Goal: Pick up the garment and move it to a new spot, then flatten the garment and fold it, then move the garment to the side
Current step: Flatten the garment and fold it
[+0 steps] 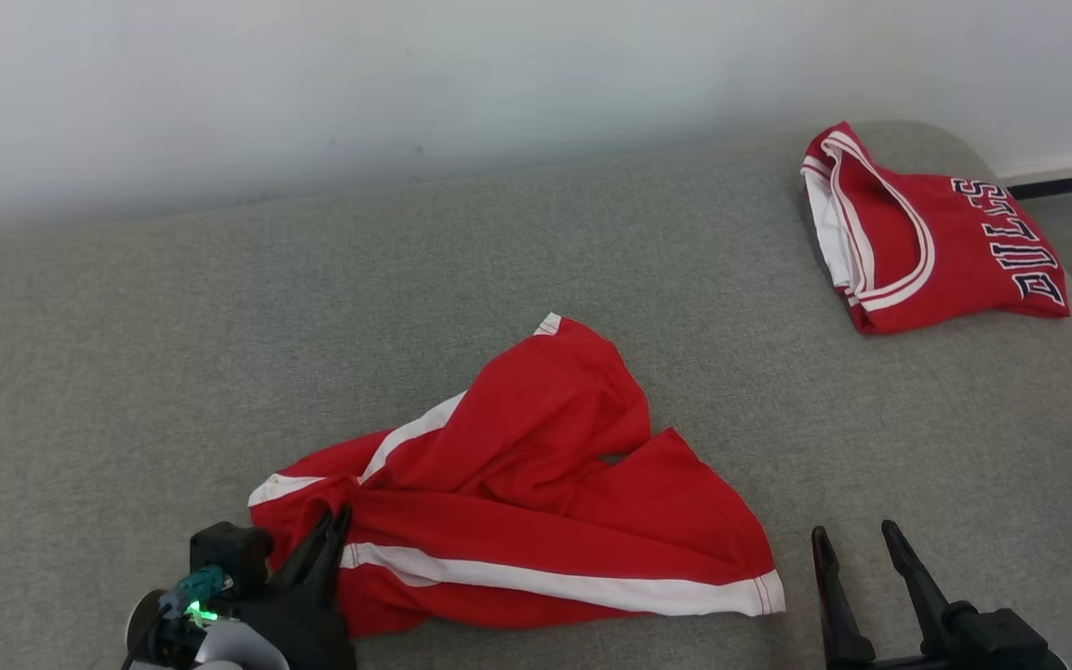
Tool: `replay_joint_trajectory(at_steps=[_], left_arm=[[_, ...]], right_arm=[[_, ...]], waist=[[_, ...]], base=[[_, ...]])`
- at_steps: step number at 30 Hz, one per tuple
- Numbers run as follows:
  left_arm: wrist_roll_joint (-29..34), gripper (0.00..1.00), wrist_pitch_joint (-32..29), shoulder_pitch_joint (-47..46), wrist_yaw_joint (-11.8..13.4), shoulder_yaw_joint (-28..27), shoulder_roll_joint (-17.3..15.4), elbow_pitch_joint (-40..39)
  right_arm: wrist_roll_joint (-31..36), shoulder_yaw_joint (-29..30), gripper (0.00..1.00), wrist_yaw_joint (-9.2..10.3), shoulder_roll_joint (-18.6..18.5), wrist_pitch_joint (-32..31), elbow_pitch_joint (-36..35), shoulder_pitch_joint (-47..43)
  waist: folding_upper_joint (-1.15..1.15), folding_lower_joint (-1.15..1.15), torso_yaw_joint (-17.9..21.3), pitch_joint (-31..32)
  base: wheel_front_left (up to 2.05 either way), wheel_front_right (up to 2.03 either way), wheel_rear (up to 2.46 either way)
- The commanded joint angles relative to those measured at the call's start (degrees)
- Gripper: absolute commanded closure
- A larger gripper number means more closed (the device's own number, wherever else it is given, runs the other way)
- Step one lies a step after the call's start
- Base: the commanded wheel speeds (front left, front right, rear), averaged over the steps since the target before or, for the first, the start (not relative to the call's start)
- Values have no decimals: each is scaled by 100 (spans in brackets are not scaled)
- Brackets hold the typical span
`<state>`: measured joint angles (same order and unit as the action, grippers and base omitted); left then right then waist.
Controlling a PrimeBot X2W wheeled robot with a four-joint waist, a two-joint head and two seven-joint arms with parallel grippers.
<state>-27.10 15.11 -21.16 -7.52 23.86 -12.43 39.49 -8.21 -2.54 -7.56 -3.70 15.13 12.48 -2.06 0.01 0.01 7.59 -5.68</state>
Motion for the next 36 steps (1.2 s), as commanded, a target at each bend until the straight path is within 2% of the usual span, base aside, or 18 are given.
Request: replay_joint_trajectory(at_steps=[1, 2, 3, 4, 13, 20, 26, 29, 36], left_arm=[[20, 100, 3, -75, 11, 12, 36, 29], [22, 81, 3, -75, 11, 19, 65, 63], [43, 19, 3, -61, 11, 25, 76, 71], [57, 0, 3, -44, 11, 20, 101, 46], [125, 0, 3, 800, 11, -264, 264, -828], [507, 0, 3, 1670, 36, -1080, 172, -2019], [1048, 0, 3, 2267, 126, -1898, 162, -2978], [1237, 0, 3, 2516, 111, -2142, 208, -3215], [1458, 0, 3, 2898, 54, -2367, 344, -3497]], right_arm=[[15, 13, 0, 17, 21, 0, 10, 60], [7, 19, 0, 17, 27, 0, 18, 64], [-8, 17, 0, 17, 37, 0, 24, 65], [-26, 29, 0, 17, 44, 0, 32, 56], [-144, 103, 0, 17, 60, 1, 20, -164], [-226, 236, 0, 17, 68, 0, -79, -303], [-130, 298, 0, 17, 5, 0, -281, -442], [-103, 271, 0, 17, -37, 0, -417, -551], [-82, 189, 0, 17, -102, 0, -646, -794]], waist=[[-1, -1, 27, -29], [-1, -1, -5, -1], [-1, -1, -43, 35], [-1, -1, -96, 79], [-1, -1, -670, 592], [-1, -1, -1075, 807], [-1, -1, -1179, 948], [-1, -1, -1172, 1028], [-1, -1, -1097, 1132]], base=[[0, 0, 0], [0, 0, 0], [0, 0, 0], [0, 0, 0], [0, 0, 0], [0, 0, 0], [0, 0, 0], [0, 0, 0], [0, 0, 0]])
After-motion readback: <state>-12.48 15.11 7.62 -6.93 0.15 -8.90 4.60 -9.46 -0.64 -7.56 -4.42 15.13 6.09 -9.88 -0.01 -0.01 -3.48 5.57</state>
